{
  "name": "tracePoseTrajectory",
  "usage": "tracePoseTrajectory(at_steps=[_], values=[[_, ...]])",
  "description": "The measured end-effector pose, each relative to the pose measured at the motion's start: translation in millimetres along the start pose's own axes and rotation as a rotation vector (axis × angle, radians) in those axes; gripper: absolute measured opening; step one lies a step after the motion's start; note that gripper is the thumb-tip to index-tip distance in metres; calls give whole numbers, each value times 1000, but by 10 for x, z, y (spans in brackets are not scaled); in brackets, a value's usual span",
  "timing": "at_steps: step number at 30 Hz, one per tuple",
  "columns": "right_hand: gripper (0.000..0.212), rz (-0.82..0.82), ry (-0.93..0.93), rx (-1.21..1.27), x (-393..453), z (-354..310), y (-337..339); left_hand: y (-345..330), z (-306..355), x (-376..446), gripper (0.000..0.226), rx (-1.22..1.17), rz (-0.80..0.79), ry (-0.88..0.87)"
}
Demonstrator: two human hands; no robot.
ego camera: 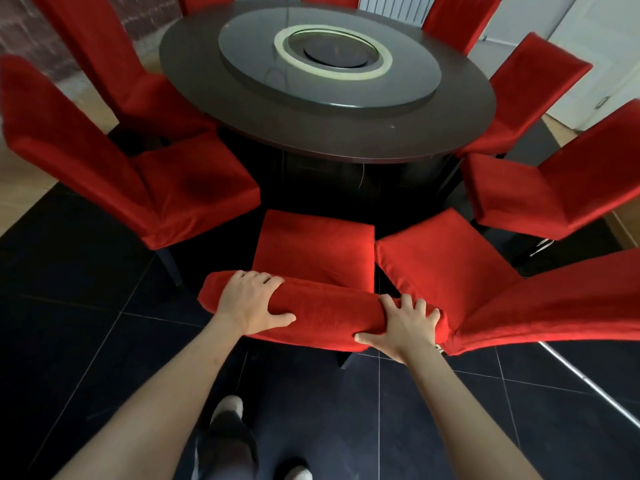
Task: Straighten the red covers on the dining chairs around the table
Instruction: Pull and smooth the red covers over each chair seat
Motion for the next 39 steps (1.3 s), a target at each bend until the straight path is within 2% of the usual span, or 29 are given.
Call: tracePoseTrajectory(at_steps=[5, 9, 28, 39], values=[[102, 18, 30, 14, 52, 26, 3, 19, 7, 9, 94, -2, 41, -5], [105, -10, -14, 97, 158, 60, -8, 46, -22, 90, 96, -33, 66, 3], [102, -23, -72, 145, 687, -195, 171, -22, -398, 774, 100, -6, 42, -46], [101, -60, -172, 196, 600, -256, 175, -22, -409, 816, 100, -8, 34, -58]])
Point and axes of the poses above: each hand's wrist, its own x-axis towards the middle knuckle, its own y-axis out of the back of the hand, z = x × y, the point moved 9 cm from there along x, towards the middle knuckle, and after that the axes turned 13 degrees about x, right-handed, at the moved point
